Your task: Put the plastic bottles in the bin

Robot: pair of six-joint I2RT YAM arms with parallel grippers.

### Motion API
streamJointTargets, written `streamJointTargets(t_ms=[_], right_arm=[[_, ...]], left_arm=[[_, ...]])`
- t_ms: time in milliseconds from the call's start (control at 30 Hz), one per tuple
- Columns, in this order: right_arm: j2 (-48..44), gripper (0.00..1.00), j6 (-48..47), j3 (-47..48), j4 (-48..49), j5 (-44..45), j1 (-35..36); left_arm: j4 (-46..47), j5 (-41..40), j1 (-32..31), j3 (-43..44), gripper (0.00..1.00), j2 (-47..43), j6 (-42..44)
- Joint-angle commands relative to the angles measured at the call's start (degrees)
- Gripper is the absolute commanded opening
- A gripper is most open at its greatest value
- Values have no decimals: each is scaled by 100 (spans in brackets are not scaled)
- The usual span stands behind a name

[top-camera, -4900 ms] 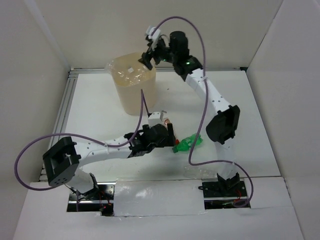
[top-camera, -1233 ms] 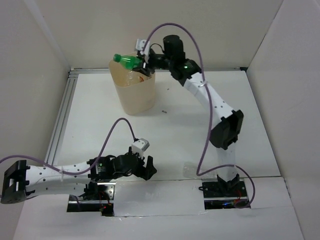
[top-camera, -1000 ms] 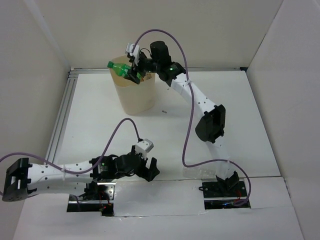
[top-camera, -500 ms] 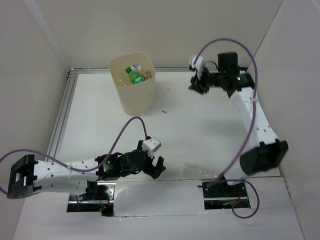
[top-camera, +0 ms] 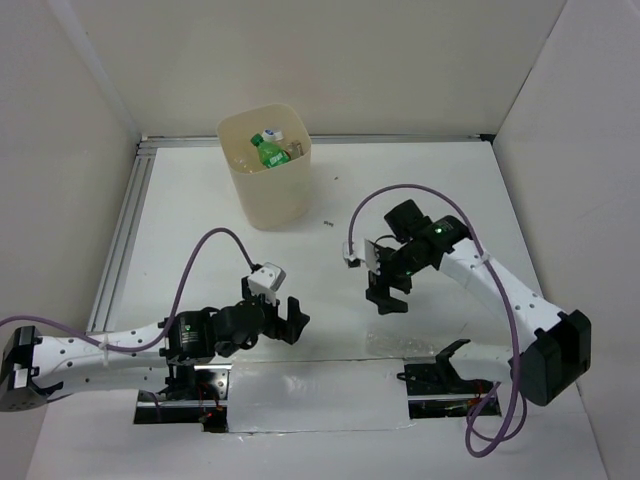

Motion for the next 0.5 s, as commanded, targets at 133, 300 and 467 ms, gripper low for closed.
streamJointTargets(t_ms=[133,300,467], right_arm=[[290,100,-15,-602,-301,826,1021],[605,100,160,-1007,6,1362,1514],[1177,100,284,-1060,199,1485,1927]], left_arm=[[-492,-499,15,228,99,-238,-369],[-676,-551,15,175,99,-476,-475],[-861,-604,15,175,99,-581,-475]])
